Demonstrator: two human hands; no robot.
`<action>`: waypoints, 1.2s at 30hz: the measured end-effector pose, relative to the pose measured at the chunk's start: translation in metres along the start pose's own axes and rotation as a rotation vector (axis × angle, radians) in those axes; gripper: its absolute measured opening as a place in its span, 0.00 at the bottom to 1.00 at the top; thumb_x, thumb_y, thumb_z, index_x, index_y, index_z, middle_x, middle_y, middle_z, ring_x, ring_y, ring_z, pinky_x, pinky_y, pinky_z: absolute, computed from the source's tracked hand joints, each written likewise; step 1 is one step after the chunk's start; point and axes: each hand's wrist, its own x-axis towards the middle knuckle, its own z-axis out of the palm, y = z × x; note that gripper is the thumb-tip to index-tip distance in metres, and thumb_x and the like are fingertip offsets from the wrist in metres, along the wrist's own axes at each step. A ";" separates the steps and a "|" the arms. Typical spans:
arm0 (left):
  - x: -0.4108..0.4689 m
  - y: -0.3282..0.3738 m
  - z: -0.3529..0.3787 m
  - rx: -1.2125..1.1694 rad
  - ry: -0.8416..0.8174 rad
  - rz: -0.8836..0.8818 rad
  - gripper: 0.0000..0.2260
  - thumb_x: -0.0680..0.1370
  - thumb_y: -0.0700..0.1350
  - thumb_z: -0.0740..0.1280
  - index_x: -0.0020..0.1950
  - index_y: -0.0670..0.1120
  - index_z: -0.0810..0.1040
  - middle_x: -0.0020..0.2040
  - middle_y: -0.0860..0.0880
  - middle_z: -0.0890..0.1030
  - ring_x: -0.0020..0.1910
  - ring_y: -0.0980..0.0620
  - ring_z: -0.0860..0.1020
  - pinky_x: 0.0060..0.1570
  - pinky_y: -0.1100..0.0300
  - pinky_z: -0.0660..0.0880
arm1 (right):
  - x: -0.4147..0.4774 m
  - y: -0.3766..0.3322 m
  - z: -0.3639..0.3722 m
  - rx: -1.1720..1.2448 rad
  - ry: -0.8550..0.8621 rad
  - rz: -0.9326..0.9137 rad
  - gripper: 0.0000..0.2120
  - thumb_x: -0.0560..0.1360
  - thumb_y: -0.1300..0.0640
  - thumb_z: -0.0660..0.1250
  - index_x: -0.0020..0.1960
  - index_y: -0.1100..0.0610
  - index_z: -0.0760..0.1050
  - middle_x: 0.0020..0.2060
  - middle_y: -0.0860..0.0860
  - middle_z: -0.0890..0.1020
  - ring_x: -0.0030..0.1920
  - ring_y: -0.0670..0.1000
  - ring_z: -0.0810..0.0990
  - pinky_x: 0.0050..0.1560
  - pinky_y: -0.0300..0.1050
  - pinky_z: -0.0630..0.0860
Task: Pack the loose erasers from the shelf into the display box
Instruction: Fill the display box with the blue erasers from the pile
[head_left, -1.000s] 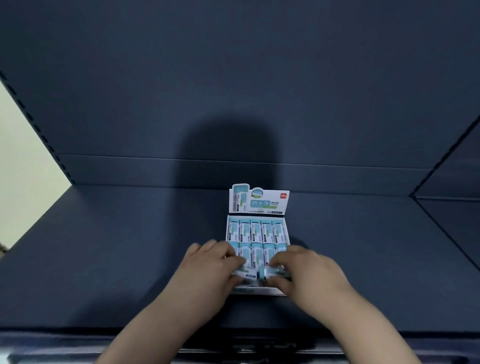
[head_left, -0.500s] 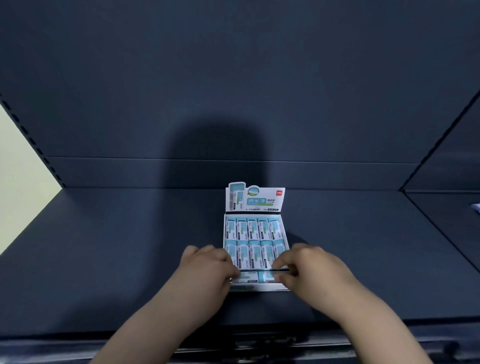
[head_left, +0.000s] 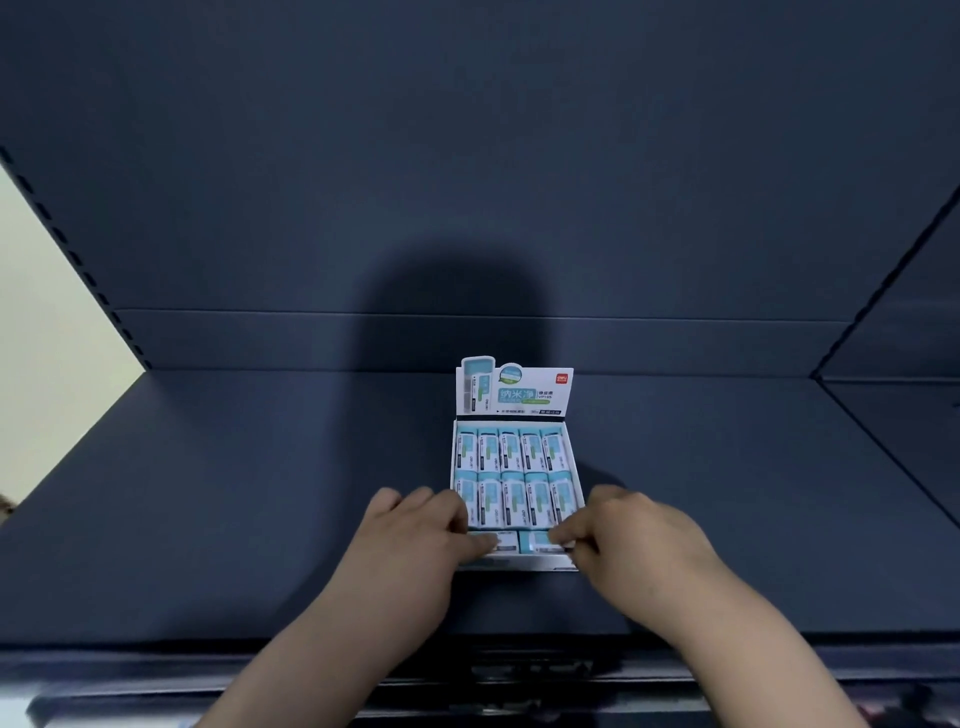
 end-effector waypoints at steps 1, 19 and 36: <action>0.000 0.001 0.000 0.000 -0.001 -0.009 0.23 0.59 0.40 0.62 0.46 0.61 0.83 0.35 0.58 0.74 0.33 0.55 0.73 0.35 0.60 0.62 | 0.001 -0.002 0.002 -0.008 0.004 -0.006 0.15 0.78 0.51 0.57 0.60 0.37 0.75 0.54 0.41 0.73 0.56 0.47 0.76 0.45 0.37 0.67; 0.015 0.002 0.002 0.017 -0.050 -0.332 0.23 0.68 0.45 0.72 0.62 0.43 0.77 0.38 0.51 0.77 0.32 0.52 0.77 0.32 0.57 0.67 | 0.008 0.008 0.018 0.058 0.178 0.114 0.16 0.78 0.51 0.56 0.65 0.42 0.66 0.53 0.46 0.75 0.53 0.52 0.77 0.44 0.44 0.72; 0.056 0.023 -0.009 0.121 0.146 -0.235 0.23 0.75 0.53 0.53 0.59 0.44 0.79 0.38 0.50 0.78 0.34 0.48 0.77 0.34 0.54 0.70 | 0.007 0.032 -0.001 0.062 0.279 0.080 0.29 0.77 0.38 0.54 0.75 0.42 0.50 0.60 0.44 0.74 0.57 0.47 0.75 0.47 0.42 0.72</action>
